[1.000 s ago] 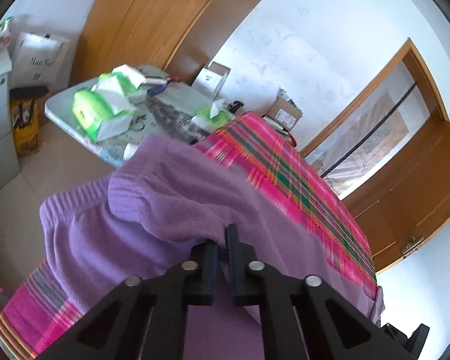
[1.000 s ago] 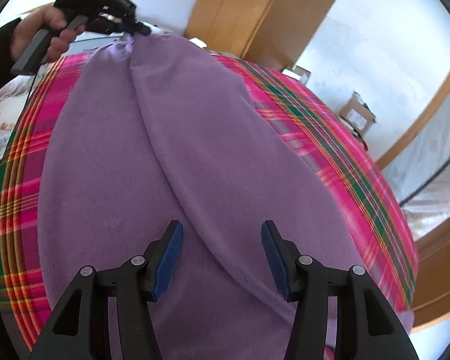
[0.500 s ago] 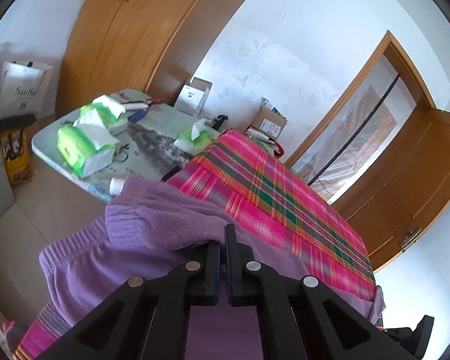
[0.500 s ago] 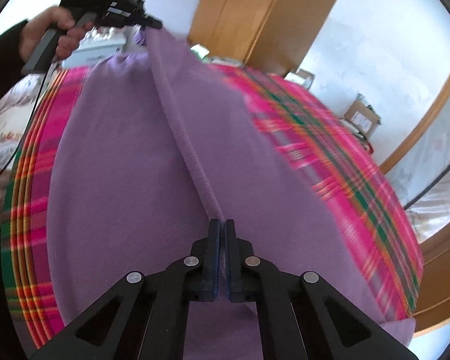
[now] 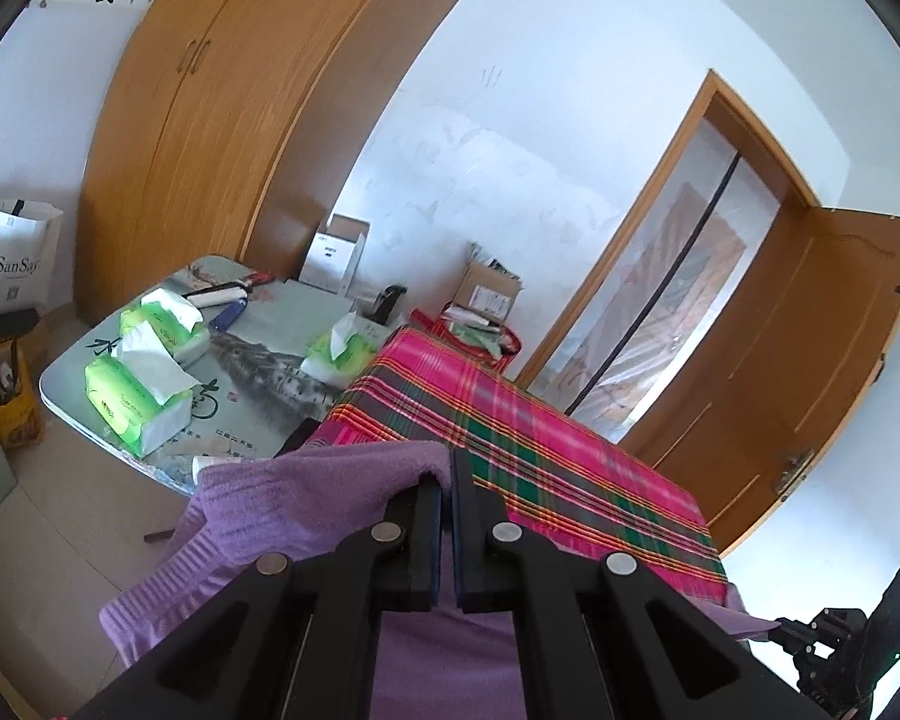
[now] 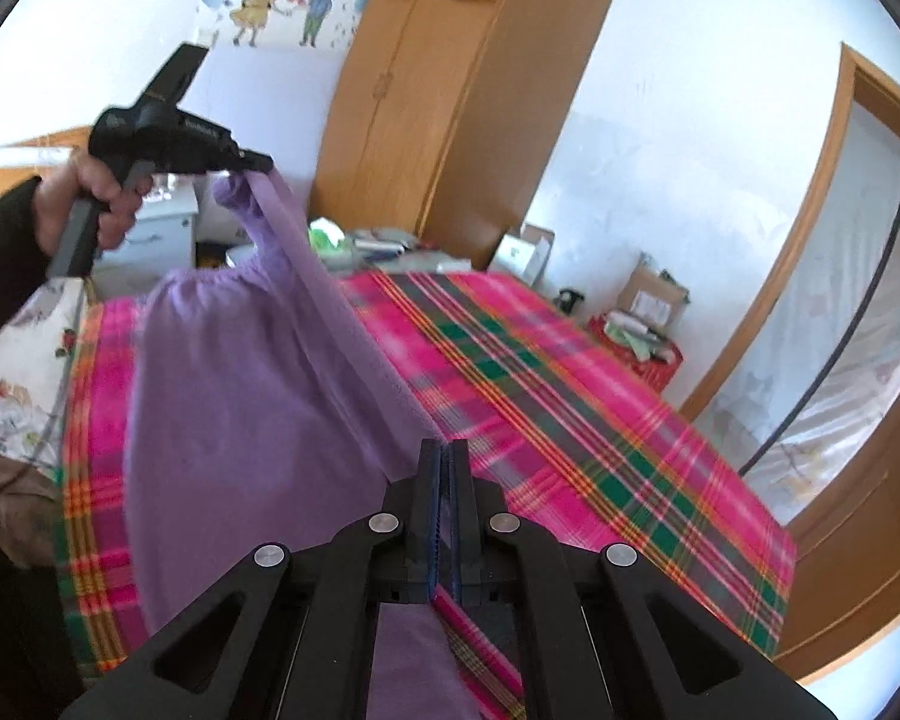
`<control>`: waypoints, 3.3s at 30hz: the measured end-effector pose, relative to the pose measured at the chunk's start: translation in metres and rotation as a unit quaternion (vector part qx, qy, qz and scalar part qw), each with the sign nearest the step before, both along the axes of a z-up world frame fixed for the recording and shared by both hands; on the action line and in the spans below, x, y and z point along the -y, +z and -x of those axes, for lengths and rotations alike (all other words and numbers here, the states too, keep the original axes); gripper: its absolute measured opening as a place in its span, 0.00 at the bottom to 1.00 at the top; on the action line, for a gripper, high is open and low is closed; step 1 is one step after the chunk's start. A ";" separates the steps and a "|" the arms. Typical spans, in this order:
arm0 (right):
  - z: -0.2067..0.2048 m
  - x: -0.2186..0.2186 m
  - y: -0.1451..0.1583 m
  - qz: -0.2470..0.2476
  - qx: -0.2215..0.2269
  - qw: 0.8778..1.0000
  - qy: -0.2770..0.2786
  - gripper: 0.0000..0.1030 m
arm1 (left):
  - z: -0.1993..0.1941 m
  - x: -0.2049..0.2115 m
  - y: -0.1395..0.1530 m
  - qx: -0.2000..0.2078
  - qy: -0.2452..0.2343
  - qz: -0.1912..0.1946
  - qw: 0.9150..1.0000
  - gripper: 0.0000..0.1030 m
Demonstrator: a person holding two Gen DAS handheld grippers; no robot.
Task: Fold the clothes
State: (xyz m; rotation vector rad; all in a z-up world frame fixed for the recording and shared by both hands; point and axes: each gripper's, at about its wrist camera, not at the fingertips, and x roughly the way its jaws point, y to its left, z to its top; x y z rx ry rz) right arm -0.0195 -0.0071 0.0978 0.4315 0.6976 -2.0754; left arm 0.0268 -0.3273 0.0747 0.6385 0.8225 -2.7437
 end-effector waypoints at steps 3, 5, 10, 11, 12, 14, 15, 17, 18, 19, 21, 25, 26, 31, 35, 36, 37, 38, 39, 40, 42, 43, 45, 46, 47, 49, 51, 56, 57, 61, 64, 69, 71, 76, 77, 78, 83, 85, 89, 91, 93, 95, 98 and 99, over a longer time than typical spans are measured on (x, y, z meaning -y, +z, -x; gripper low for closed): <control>-0.022 -0.006 -0.002 -0.003 0.012 1.000 0.022 0.02 | -0.019 -0.002 -0.004 -0.002 -0.002 0.004 1.000 0.02; -0.037 -0.007 -0.011 -0.014 0.029 0.999 0.041 0.02 | -0.032 -0.003 -0.007 -0.003 -0.004 0.007 1.000 0.02; -0.057 0.004 -0.064 -0.075 0.094 0.990 0.080 0.02 | -0.053 0.002 -0.065 0.058 0.007 -0.023 0.998 0.02; -0.058 0.006 -0.074 -0.085 0.103 0.988 0.083 0.02 | -0.055 0.003 -0.075 0.069 0.009 -0.032 0.997 0.02; -0.059 0.008 -0.085 -0.096 0.113 0.985 0.085 0.02 | -0.057 0.003 -0.086 0.078 0.011 -0.042 0.996 0.02; -0.062 0.012 -0.106 -0.117 0.131 0.980 0.090 0.02 | -0.062 0.005 -0.107 0.094 0.015 -0.063 0.993 0.02; -0.061 0.012 -0.112 -0.121 0.141 0.978 0.090 0.02 | -0.064 0.005 -0.113 0.099 0.017 -0.071 0.992 0.02; -0.057 0.011 -0.120 -0.124 0.159 0.976 0.088 0.03 | -0.069 0.005 -0.124 0.106 0.020 -0.085 0.990 0.03; -0.055 0.010 -0.120 -0.123 0.163 0.975 0.088 0.05 | -0.070 0.004 -0.125 0.105 0.022 -0.090 0.990 0.03; -0.054 0.009 -0.119 -0.121 0.166 0.975 0.089 0.05 | -0.072 0.004 -0.125 0.102 0.023 -0.094 0.990 0.04; -0.051 0.007 -0.117 -0.118 0.170 0.974 0.088 0.13 | -0.075 0.004 -0.121 0.089 0.027 -0.098 0.991 0.06; -0.046 -0.001 -0.108 -0.095 0.169 0.977 0.088 0.20 | -0.082 0.007 -0.105 0.042 0.036 -0.097 0.994 0.24; -0.048 -0.004 -0.105 -0.084 0.172 0.977 0.090 0.21 | -0.082 0.009 -0.102 0.031 0.036 -0.098 0.994 0.25; -0.046 -0.013 -0.097 -0.056 0.168 0.982 0.072 0.23 | -0.078 0.029 -0.109 0.023 0.040 -0.162 0.986 0.28; -0.043 -0.016 -0.093 -0.043 0.166 0.984 0.056 0.23 | -0.086 0.032 -0.116 0.000 0.038 -0.207 0.978 0.29; -0.042 -0.016 -0.093 -0.041 0.166 0.984 0.054 0.23 | -0.087 0.034 -0.116 -0.002 0.040 -0.209 0.977 0.32; -0.042 -0.015 -0.092 -0.040 0.165 0.984 0.054 0.23 | -0.087 0.036 -0.116 -0.002 0.043 -0.212 0.976 0.33; -0.041 -0.015 -0.092 -0.039 0.163 0.984 0.053 0.23 | -0.086 0.039 -0.117 0.000 0.047 -0.215 0.975 0.33; -0.041 -0.013 -0.093 -0.040 0.163 0.984 0.054 0.23 | -0.084 0.043 -0.118 0.003 0.054 -0.219 0.974 0.33; -0.041 -0.011 -0.093 -0.042 0.162 0.984 0.054 0.23 | -0.082 0.048 -0.119 0.005 0.062 -0.224 0.973 0.33; -0.039 -0.012 -0.092 -0.041 0.158 0.985 0.052 0.23 | -0.080 0.053 -0.120 0.006 0.073 -0.232 0.970 0.33; -0.039 -0.010 -0.091 -0.039 0.157 0.985 0.052 0.23 | -0.081 0.054 -0.120 0.002 0.076 -0.235 0.969 0.33; -0.039 -0.009 -0.088 -0.033 0.156 0.986 0.051 0.23 | -0.079 0.056 -0.120 0.003 0.079 -0.235 0.969 0.35; -0.037 -0.008 -0.088 -0.032 0.156 0.986 0.050 0.23 | -0.076 0.057 -0.121 0.009 0.081 -0.237 0.968 0.35; -0.035 -0.006 -0.089 -0.032 0.157 0.986 0.048 0.24 | -0.073 0.060 -0.123 0.010 0.082 -0.241 0.967 0.35; -0.032 -0.003 -0.092 -0.039 0.155 0.986 0.040 0.24 | -0.067 0.065 -0.126 0.011 0.086 -0.249 0.965 0.34; -0.028 -0.001 -0.095 -0.046 0.154 0.987 0.029 0.24 | -0.065 0.067 -0.123 0.012 0.095 -0.237 0.967 0.18; -0.018 -0.003 -0.100 -0.048 0.160 0.986 0.003 0.24 | -0.073 0.053 -0.090 -0.016 0.110 -0.144 0.983 0.07; -0.017 -0.004 -0.101 -0.047 0.162 0.986 -0.001 0.24 | -0.076 0.048 -0.081 -0.025 0.110 -0.114 0.987 0.07; -0.014 -0.005 -0.105 -0.051 0.166 0.985 -0.006 0.24 | -0.074 0.049 -0.084 0.000 0.107 -0.060 0.992 0.07; -0.014 -0.003 -0.108 -0.054 0.169 0.984 -0.004 0.24 | -0.073 0.059 -0.112 0.035 0.108 -0.097 0.989 0.07; -0.020 -0.001 -0.107 -0.054 0.172 0.984 0.011 0.25 | -0.072 0.067 -0.131 0.067 0.106 -0.116 0.985 0.07; -0.024 0.001 -0.107 -0.057 0.172 0.983 0.022 0.27 | -0.071 0.067 -0.127 0.070 0.108 -0.115 0.985 0.07; -0.038 0.011 -0.109 -0.061 0.173 0.982 0.053 0.27 | -0.079 0.058 -0.115 0.086 0.127 -0.082 0.985 0.14; -0.041 0.013 -0.110 -0.062 0.173 0.981 0.059 0.27 | -0.081 0.057 -0.114 0.088 0.133 -0.075 0.984 0.14; -0.044 0.015 -0.111 -0.062 0.174 0.981 0.066 0.27 | -0.083 0.056 -0.112 0.089 0.140 -0.069 0.984 0.14; -0.053 0.029 -0.121 -0.088 0.164 0.978 0.089 0.27 | -0.096 0.055 -0.107 0.087 0.162 -0.060 0.981 0.19; -0.055 0.033 -0.124 -0.099 0.157 0.978 0.095 0.27 | -0.099 0.053 -0.105 0.089 0.165 -0.068 0.980 0.19; -0.054 0.035 -0.125 -0.097 0.154 0.979 0.091 0.27 | -0.099 0.021 -0.097 0.080 0.123 -0.061 0.987 0.19; -0.054 0.035 -0.126 -0.095 0.153 0.980 0.089 0.24 | -0.092 -0.004 -0.097 0.081 0.082 -0.061 0.991 0.19; -0.054 0.036 -0.126 -0.093 0.151 0.980 0.086 0.07 | -0.084 -0.022 -0.101 0.086 0.052 -0.073 0.992 0.19; -0.053 0.036 -0.126 -0.091 0.151 0.981 0.084 0.04 | -0.077 -0.032 -0.106 0.091 0.038 -0.084 0.992 0.19; -0.058 0.035 -0.124 -0.092 0.149 0.980 0.091 0.02 | -0.071 -0.039 -0.113 0.098 0.033 -0.100 0.990 0.19; -0.060 0.035 -0.124 -0.093 0.148 0.980 0.093 0.02 | -0.071 -0.038 -0.115 0.099 0.035 -0.107 0.989 0.19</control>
